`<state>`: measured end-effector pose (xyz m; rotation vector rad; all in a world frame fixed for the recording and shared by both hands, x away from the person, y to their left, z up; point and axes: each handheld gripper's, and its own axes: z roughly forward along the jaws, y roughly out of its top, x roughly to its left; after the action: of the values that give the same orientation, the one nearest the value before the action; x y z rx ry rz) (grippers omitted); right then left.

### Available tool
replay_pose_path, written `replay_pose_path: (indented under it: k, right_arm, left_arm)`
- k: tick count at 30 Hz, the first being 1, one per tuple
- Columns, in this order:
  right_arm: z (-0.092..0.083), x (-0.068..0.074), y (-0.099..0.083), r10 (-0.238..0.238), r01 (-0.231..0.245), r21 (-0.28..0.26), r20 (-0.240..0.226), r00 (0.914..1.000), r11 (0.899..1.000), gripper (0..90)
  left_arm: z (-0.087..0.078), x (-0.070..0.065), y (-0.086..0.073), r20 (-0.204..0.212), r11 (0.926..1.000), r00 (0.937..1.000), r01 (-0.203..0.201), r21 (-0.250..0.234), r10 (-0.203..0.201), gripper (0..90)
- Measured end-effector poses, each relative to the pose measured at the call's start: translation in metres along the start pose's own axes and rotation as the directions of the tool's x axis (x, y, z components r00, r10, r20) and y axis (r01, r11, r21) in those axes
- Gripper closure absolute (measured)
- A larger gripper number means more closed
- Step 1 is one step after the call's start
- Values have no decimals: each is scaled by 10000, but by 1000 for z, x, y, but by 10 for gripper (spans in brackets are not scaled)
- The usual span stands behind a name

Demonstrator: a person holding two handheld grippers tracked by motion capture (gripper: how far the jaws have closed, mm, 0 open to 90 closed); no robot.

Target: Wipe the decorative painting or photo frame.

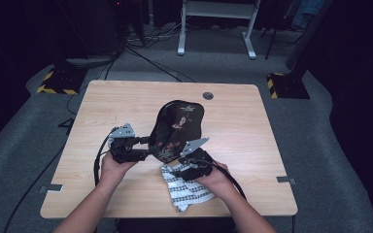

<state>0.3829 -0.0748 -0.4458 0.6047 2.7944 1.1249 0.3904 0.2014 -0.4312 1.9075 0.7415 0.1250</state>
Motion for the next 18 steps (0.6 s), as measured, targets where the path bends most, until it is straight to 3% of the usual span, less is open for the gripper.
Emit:
replay_pose_path:
  k: [5,8,11,12,14,18]
  right_arm:
    - [-28,-19,-1,647,-523,-1133,1092,9919,9922,333]
    - [-44,-34,-3,1151,-859,-1672,1740,9780,9822,299]
    - [-51,-41,-2,1331,-984,-1827,1884,9730,9782,305]
    - [-55,-46,-2,1428,-1050,-1905,1972,9699,9761,310]
    - [-59,-57,-2,1758,-1363,-2037,1909,9657,9695,303]
    - [-66,-76,1,2152,-1704,-2456,1690,9618,9543,293]
  left_arm:
    - [-12,-3,-3,25,9995,9996,265,-167,-264,381]
    - [-17,-5,-7,-218,9994,9993,304,-184,-308,318]
    - [-21,-5,-10,17,9990,9996,273,-356,-273,252]
    - [-21,-7,-11,-142,9988,9993,352,-340,-357,235]
    - [-20,-11,-11,-423,9990,9983,382,-237,-391,244]
    - [-10,-17,-14,-541,9987,9976,452,214,-440,318]
